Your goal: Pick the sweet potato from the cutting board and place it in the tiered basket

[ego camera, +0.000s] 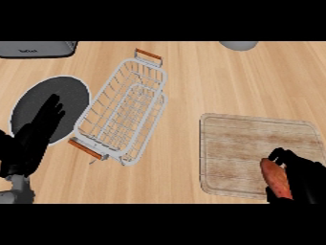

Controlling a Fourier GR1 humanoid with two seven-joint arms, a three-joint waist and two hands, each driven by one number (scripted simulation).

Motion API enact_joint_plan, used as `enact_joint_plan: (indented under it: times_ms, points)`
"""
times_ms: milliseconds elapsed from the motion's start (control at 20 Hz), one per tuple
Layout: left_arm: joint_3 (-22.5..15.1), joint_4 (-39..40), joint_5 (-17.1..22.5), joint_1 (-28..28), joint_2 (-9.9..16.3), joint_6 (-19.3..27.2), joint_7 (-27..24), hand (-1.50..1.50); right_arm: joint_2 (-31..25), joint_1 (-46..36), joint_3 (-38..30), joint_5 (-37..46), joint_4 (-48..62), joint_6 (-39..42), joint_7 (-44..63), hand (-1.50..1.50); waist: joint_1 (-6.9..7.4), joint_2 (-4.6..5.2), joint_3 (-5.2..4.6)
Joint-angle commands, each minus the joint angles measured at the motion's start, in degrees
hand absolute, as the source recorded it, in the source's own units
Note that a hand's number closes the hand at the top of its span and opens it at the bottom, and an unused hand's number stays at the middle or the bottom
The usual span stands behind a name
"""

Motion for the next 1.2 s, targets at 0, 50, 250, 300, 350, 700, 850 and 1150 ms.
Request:
enact_joint_plan:
  times_ms: [0, 50, 250, 300, 350, 700, 850, 1150]
  points:
    - [-1.51, -1.30, -0.96, 2.78, -1.67, 0.33, -1.56, 0.00, 0.11, 5.21, -1.23, 2.25, -12.26, -7.48, 0.04, 1.50, -0.58, -0.26, 0.06]
    - [0.64, 0.11, 0.36, 1.82, -0.08, -0.53, -1.28, 0.00, 2.28, 5.43, -0.91, 2.03, -14.02, -9.71, 0.24, 1.50, -0.59, -0.17, 0.07]
    - [0.63, -0.46, 0.95, 0.33, 0.78, -1.50, 0.43, 0.00, 5.26, 4.70, 0.02, -1.16, -24.43, -13.44, -2.49, 1.50, -0.23, -0.07, 0.11]
    - [1.05, 0.19, 0.41, 1.91, 0.91, -1.50, -1.20, 0.00, 6.12, 7.36, 1.84, -0.69, -28.50, -13.74, -1.67, 1.50, -0.33, -0.12, 0.08]
    - [0.08, -0.43, -0.02, 0.70, -0.27, -0.39, 0.19, 0.00, 5.47, 8.13, 1.19, -1.49, -31.17, -13.62, -2.18, 1.50, -0.24, -0.02, 0.10]
    - [-0.90, -2.23, -0.64, 0.98, -1.15, -0.45, 0.85, 0.00, 8.77, -1.36, 8.98, 1.12, -40.55, 0.96, 9.36, 1.50, 1.37, 0.19, -0.03]
    - [0.18, 0.66, 0.25, -0.23, 0.34, -2.62, 0.02, 0.00, 12.50, -11.01, 12.48, 1.60, -40.69, 8.61, 16.23, 1.50, 1.50, 0.17, -0.15]
    - [-1.37, -2.08, -1.55, 0.18, -1.36, -0.71, 1.13, 0.00, 29.45, -36.61, 17.52, 5.92, -22.80, 15.61, 28.35, 1.50, 2.54, 0.18, -0.10]
